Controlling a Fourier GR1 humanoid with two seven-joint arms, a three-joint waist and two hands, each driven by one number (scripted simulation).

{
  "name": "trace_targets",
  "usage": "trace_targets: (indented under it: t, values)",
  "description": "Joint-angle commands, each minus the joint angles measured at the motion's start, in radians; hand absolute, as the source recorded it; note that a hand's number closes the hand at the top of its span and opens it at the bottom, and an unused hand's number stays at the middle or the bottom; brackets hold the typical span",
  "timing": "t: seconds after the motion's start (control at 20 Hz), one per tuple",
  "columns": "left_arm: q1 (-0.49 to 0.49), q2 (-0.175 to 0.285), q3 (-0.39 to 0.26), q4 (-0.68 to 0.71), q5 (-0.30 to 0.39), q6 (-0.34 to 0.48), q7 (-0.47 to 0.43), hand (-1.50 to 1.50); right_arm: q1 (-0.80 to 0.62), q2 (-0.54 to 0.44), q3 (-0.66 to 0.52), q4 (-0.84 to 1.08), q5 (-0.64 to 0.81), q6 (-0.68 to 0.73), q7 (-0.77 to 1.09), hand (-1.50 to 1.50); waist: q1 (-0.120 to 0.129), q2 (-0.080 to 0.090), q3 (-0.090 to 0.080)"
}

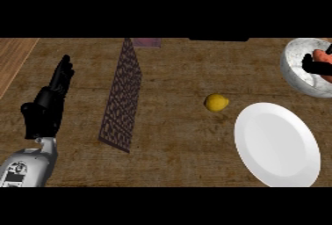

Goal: Pick the sweet potato from the plate and place it in the bowl

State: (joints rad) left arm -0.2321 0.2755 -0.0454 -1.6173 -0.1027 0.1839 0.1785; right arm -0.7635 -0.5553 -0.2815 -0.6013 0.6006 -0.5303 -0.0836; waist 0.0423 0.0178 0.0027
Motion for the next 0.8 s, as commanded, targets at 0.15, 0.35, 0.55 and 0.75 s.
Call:
trace_targets:
  t: [0.15,0.35,0.55,0.75]
  values:
    - [-0.065,-0.024,-0.009,0.036,-0.01,0.002,0.001,0.0,-0.059,-0.079,-0.04,0.259,0.054,-0.128,-0.089,1.5,0.025,0.018,0.003]
    - [-0.065,-0.019,-0.001,0.041,-0.002,-0.009,-0.002,0.0,-0.074,-0.071,-0.12,0.316,-0.037,-0.076,-0.129,1.5,0.033,0.02,0.005]
    - [-0.051,-0.026,-0.017,0.034,-0.019,-0.003,-0.015,0.0,-0.085,-0.13,-0.152,0.369,-0.078,0.091,-0.166,-1.5,0.042,0.024,0.007]
    - [-0.04,-0.036,-0.019,0.025,-0.014,0.0,-0.008,0.0,-0.068,-0.115,-0.208,0.372,-0.143,0.163,-0.285,-1.5,0.042,0.024,0.009]
